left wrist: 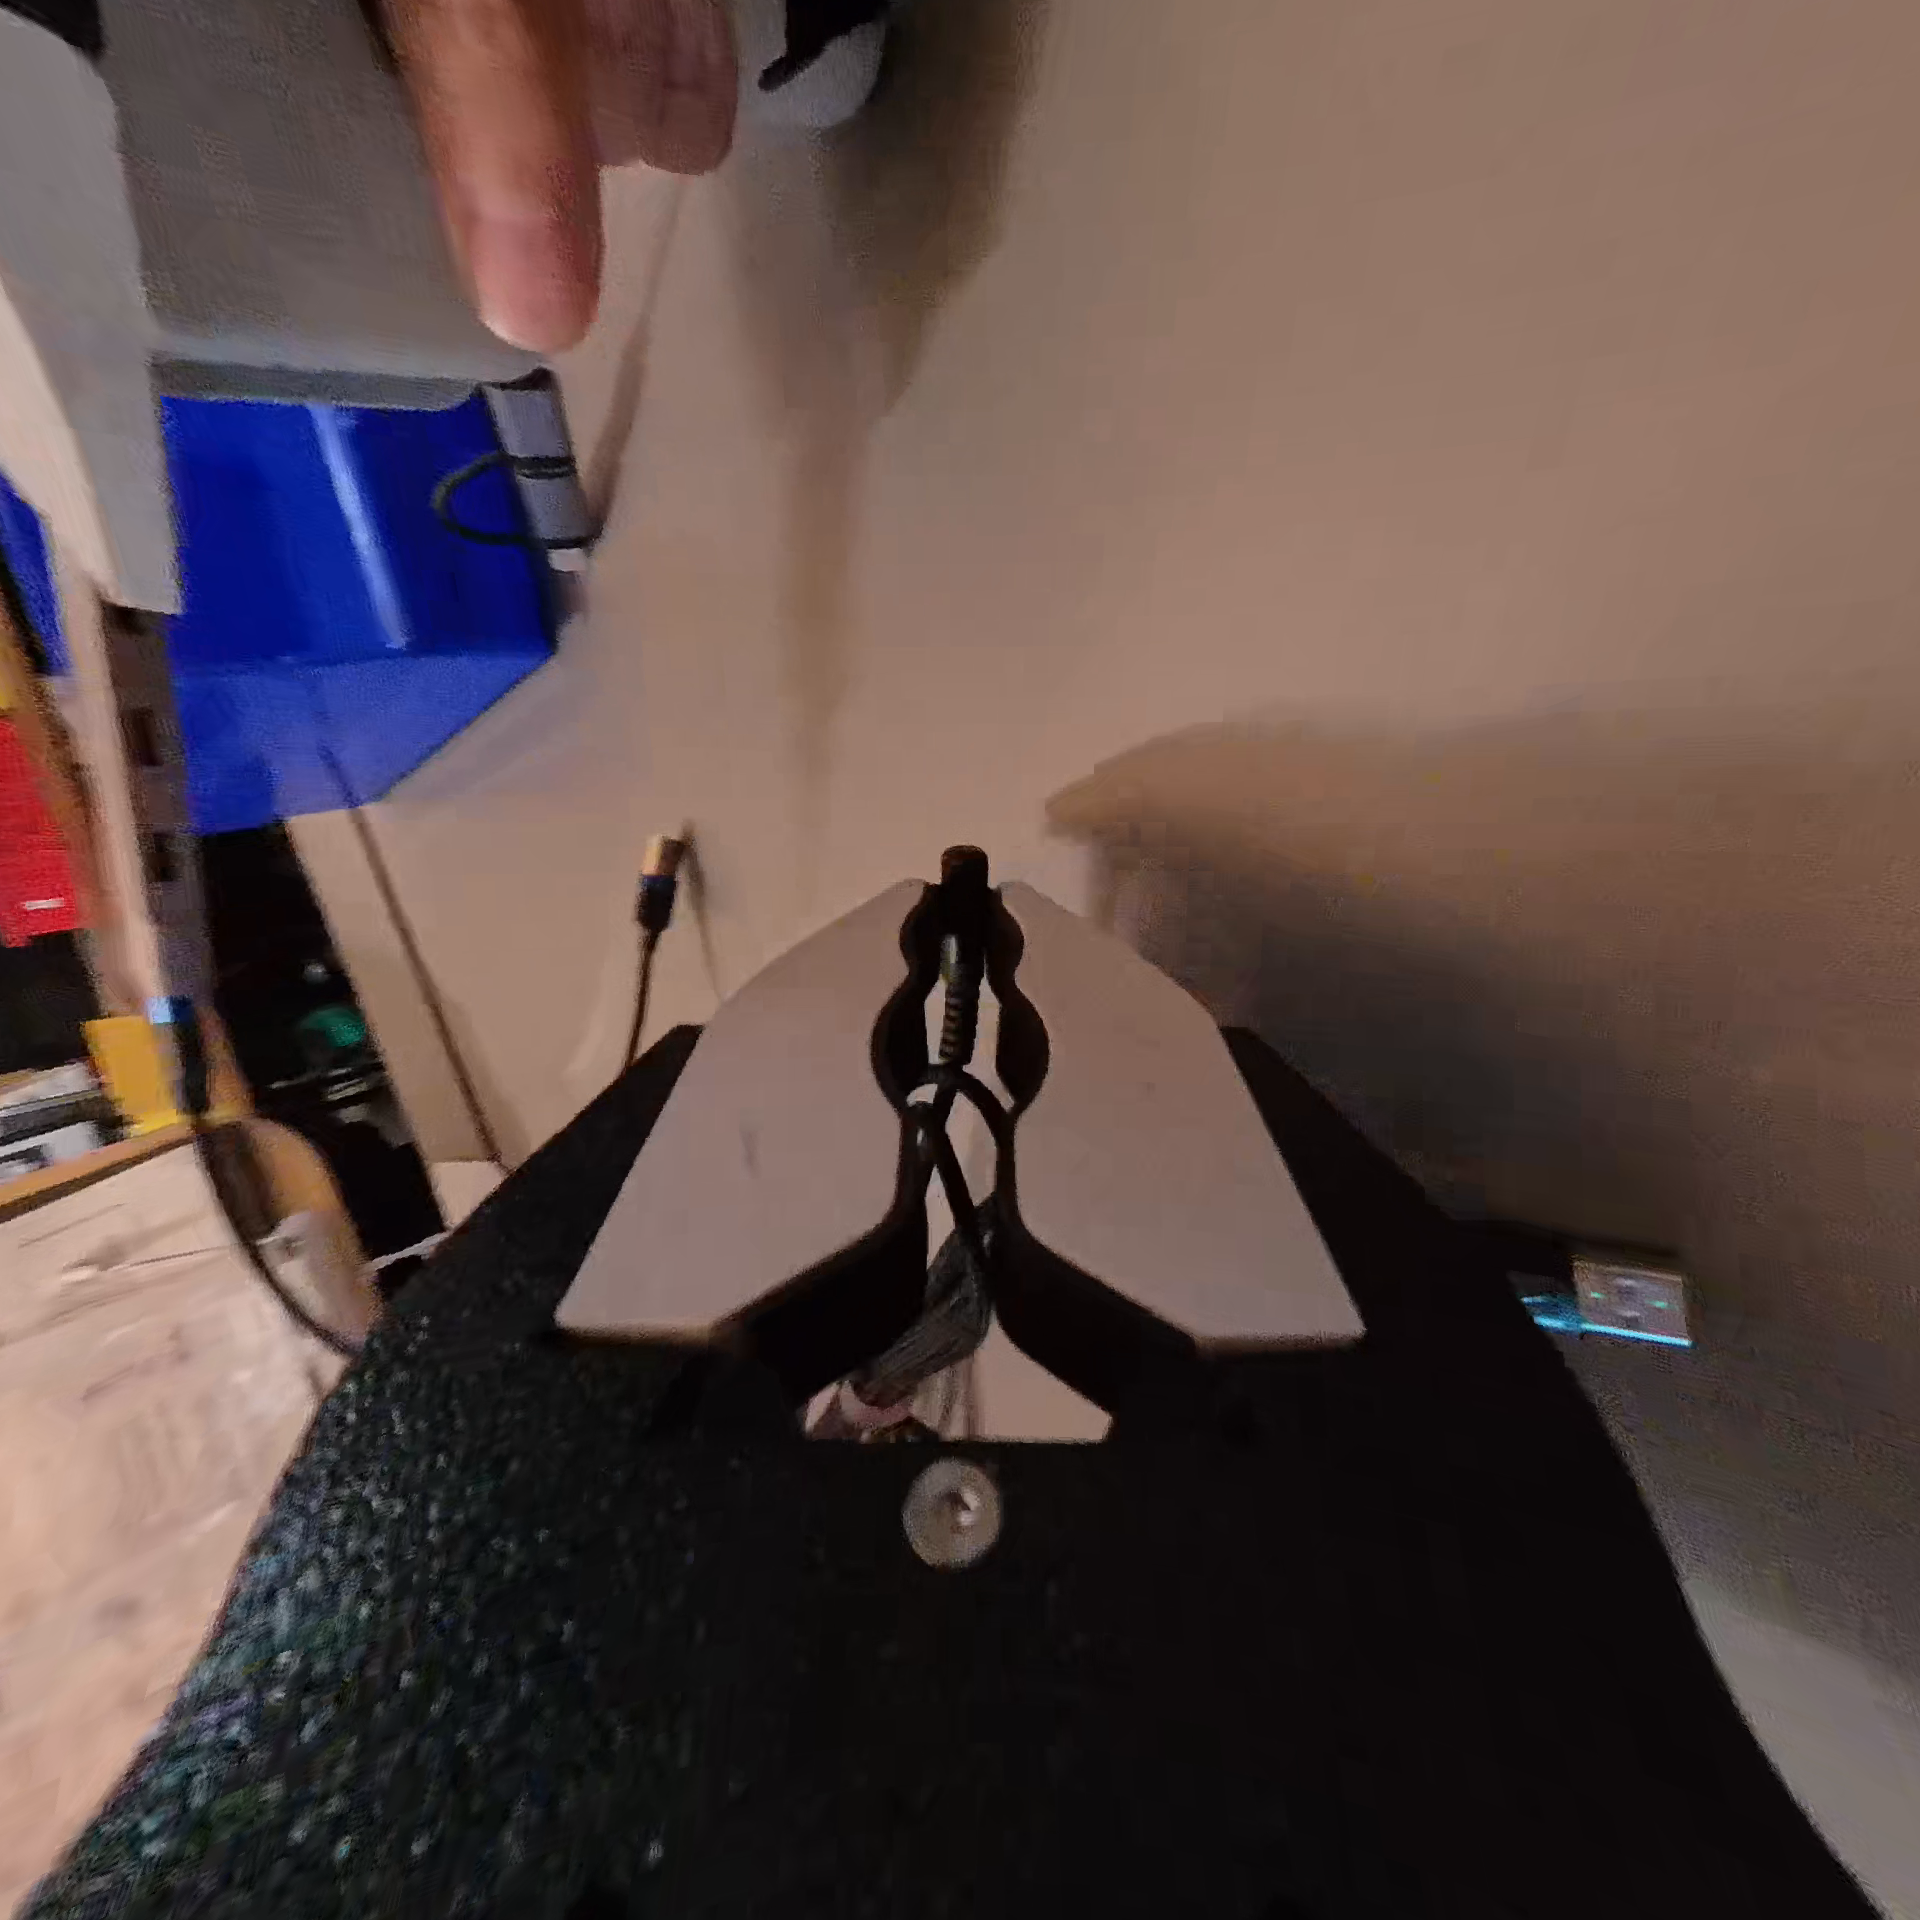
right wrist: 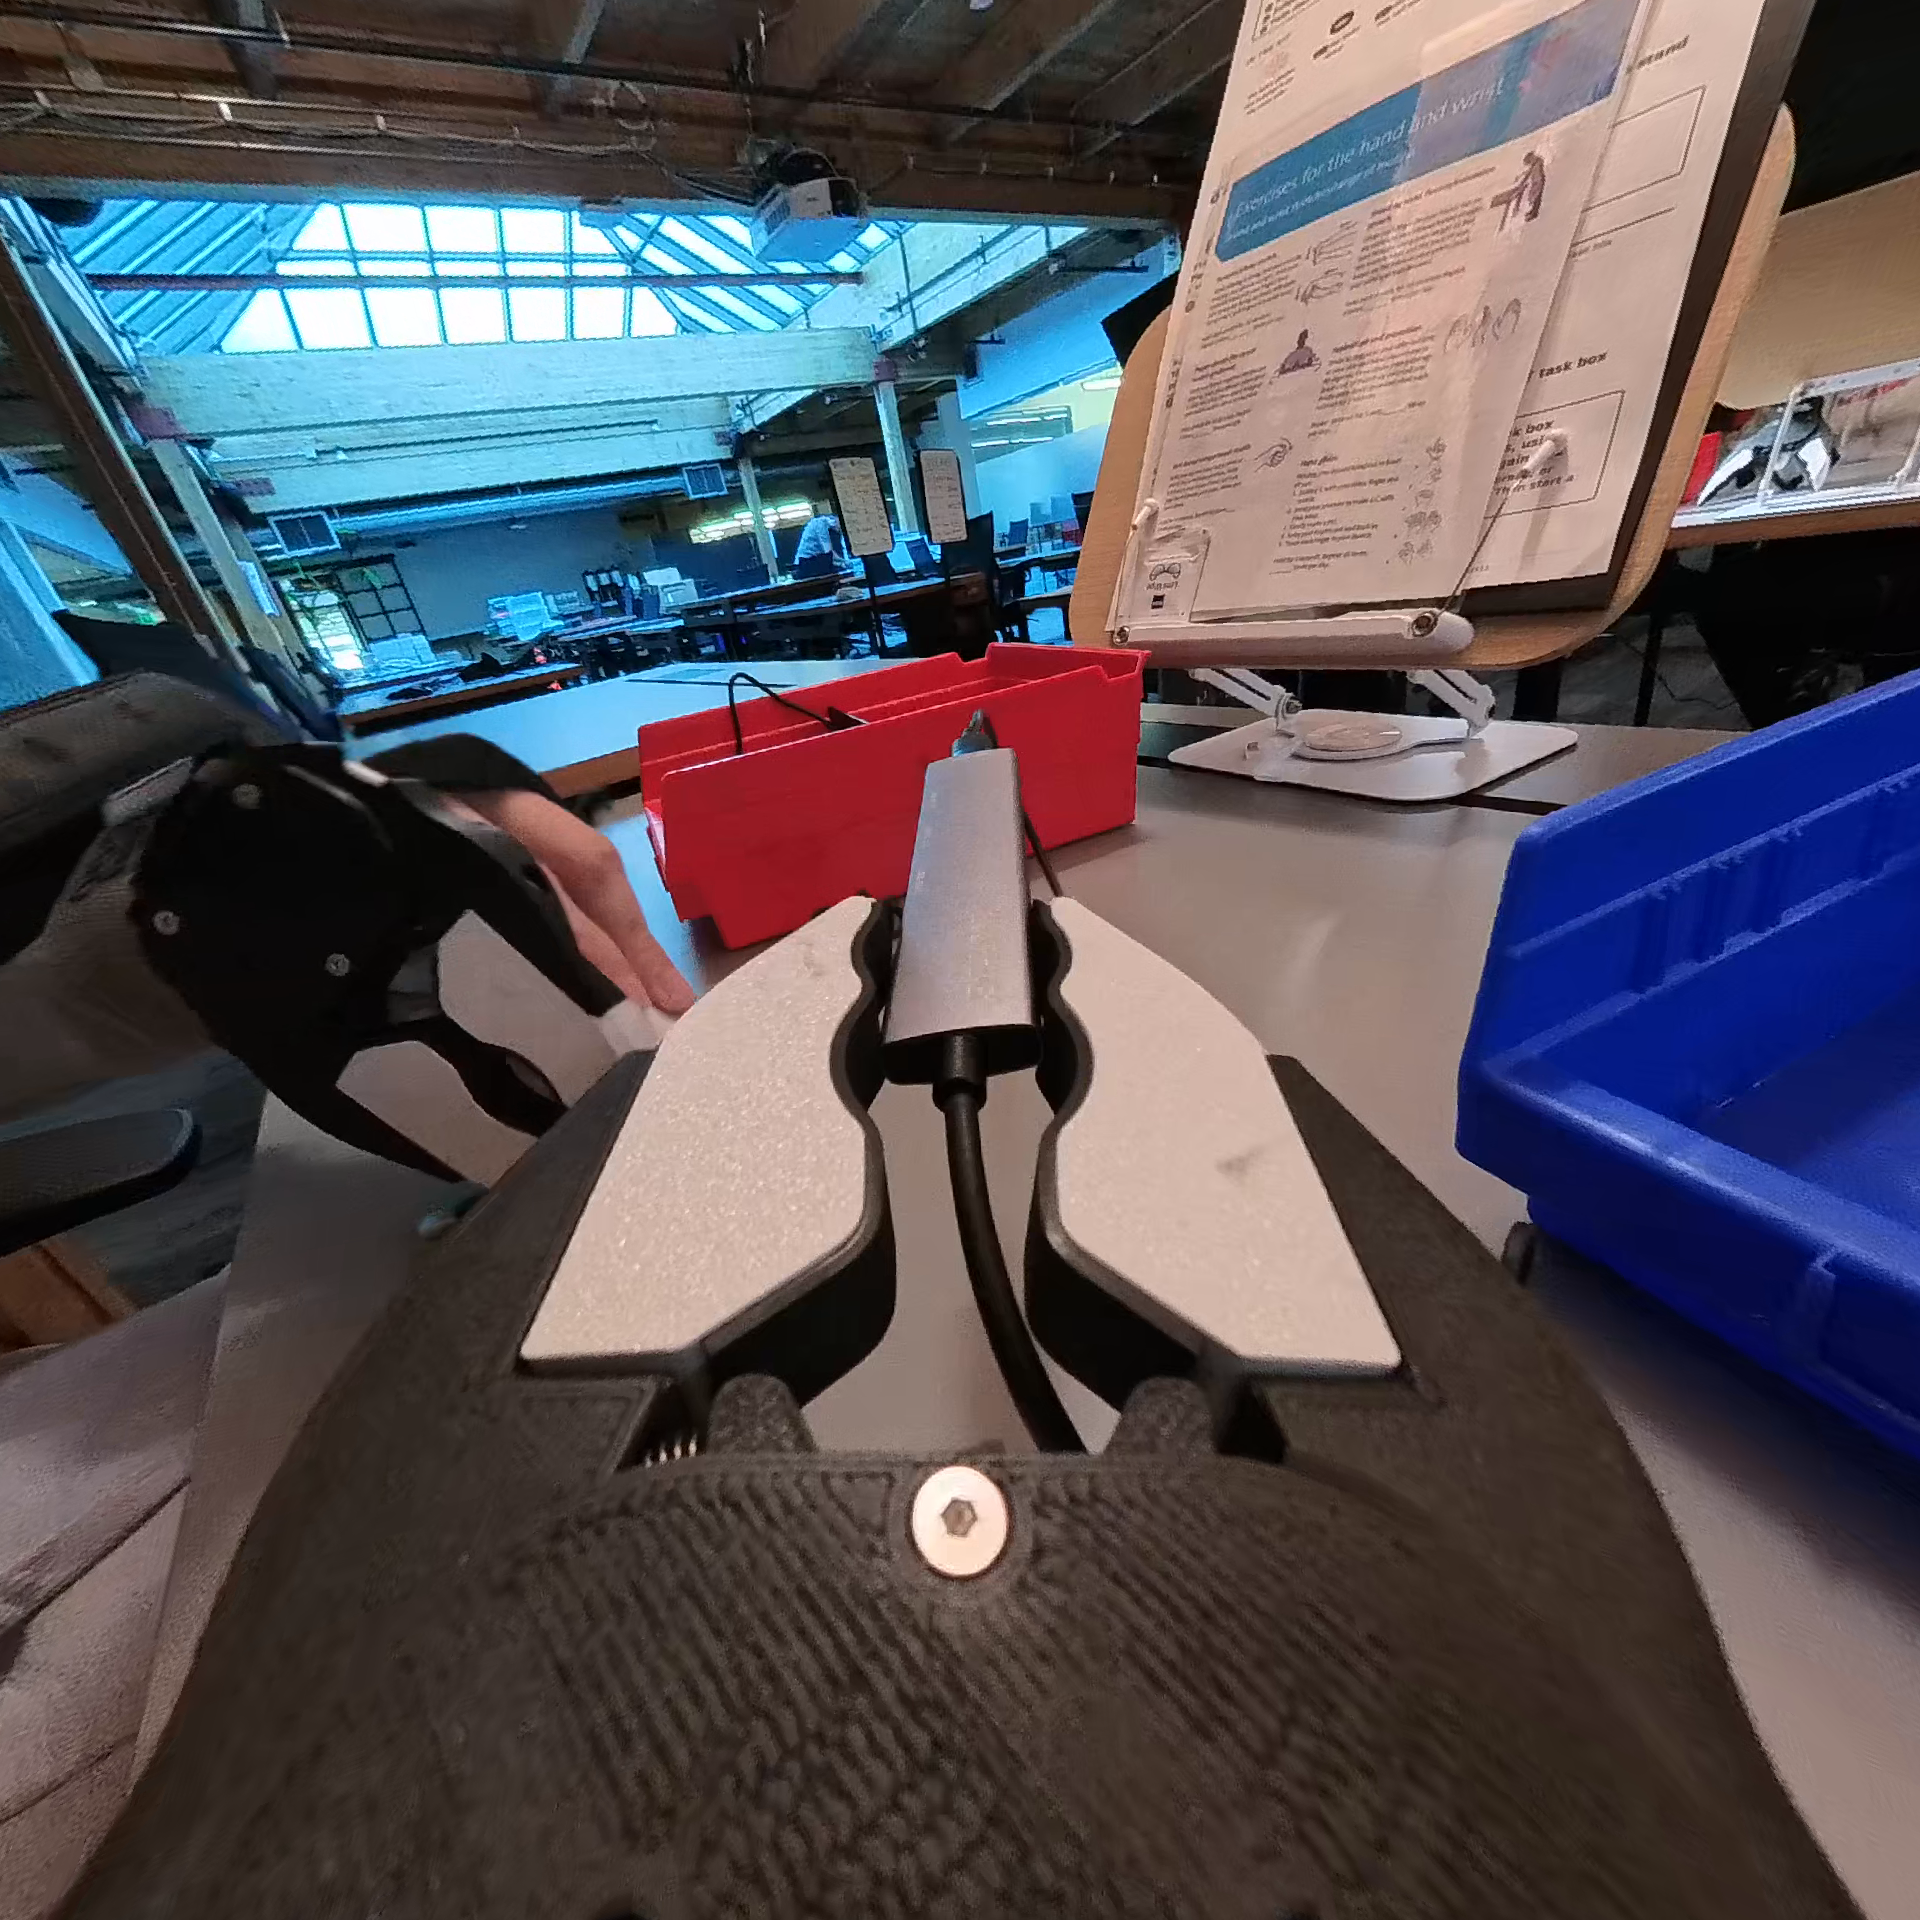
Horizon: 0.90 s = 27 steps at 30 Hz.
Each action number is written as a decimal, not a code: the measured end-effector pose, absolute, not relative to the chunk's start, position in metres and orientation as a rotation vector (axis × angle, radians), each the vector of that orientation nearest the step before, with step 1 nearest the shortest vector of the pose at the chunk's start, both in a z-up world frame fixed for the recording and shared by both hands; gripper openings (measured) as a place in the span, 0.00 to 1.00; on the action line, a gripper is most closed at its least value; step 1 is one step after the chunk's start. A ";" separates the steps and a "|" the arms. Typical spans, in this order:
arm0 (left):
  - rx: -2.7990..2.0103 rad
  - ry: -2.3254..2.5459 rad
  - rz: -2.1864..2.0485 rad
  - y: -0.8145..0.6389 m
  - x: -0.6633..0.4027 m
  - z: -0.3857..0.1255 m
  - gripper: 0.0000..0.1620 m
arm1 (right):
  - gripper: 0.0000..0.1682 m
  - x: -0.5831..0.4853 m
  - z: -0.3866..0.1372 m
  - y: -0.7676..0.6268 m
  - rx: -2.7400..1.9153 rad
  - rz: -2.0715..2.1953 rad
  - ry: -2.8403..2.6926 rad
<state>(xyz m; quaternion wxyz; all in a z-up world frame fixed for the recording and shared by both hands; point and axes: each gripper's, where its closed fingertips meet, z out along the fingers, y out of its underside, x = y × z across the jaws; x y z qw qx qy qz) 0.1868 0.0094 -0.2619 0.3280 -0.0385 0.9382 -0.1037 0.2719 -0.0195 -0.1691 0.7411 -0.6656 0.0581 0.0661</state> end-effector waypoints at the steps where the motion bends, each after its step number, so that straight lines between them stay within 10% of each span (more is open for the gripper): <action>1: -0.067 2.379 -0.226 0.011 0.191 -0.255 0.05 | 0.15 0.273 -0.169 -0.020 -1.459 0.147 0.131; 27: 0.160 1.744 0.094 -0.001 0.240 -0.166 0.05 | 0.15 0.256 -0.174 -0.017 -1.499 0.294 0.079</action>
